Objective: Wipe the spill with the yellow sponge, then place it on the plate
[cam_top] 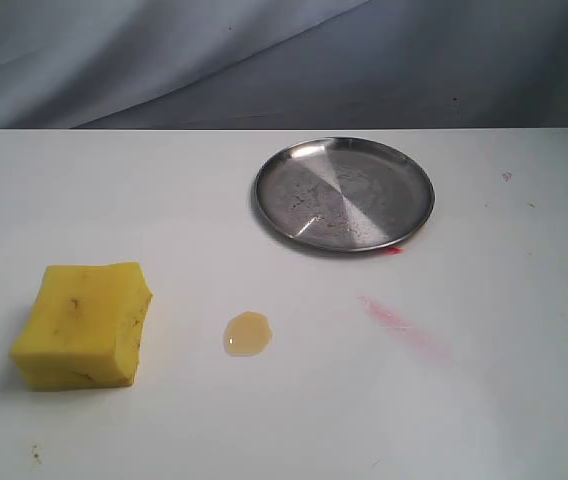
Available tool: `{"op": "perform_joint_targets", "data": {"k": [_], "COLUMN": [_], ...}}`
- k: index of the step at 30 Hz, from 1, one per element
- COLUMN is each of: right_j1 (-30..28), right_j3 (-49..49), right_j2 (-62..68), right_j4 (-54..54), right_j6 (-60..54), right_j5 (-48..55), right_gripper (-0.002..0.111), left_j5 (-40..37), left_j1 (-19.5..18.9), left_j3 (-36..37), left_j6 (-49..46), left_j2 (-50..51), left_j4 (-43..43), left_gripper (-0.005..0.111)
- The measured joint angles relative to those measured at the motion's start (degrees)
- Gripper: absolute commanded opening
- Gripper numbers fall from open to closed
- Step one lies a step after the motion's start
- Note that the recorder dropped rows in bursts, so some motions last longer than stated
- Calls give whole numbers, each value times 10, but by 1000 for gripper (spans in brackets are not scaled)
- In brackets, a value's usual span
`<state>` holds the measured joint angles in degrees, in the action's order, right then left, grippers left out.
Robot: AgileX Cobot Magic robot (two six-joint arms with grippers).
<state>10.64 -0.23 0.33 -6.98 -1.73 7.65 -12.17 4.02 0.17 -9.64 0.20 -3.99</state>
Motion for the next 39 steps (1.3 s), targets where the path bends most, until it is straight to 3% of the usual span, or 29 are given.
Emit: {"op": "perform_joint_targets", "data": {"k": [5, 13, 23, 29, 35, 39], "right_j1": [0, 0, 0, 0, 0, 0], "right_j3": [0, 0, 0, -60, -191, -262], "right_j2": [0, 0, 0, 27, 184, 343], "right_j4": [-65, -55, 262, 327, 365, 545], "right_j6": [-42, -26, 47, 68, -66, -290], "right_j5": [0, -12, -141, -69, 41, 137], "right_gripper": [0, 0, 0, 0, 0, 0], "left_j5": [0, 0, 0, 0, 0, 0], "left_j1": [0, 0, 0, 0, 0, 0], "left_j3": [0, 0, 0, 0, 0, 0], "left_j6": [0, 0, 0, 0, 0, 0], "left_j2": [0, 0, 0, 0, 0, 0], "left_j4": [0, 0, 0, 0, 0, 0], "left_gripper": [0, 0, 0, 0, 0, 0]}}
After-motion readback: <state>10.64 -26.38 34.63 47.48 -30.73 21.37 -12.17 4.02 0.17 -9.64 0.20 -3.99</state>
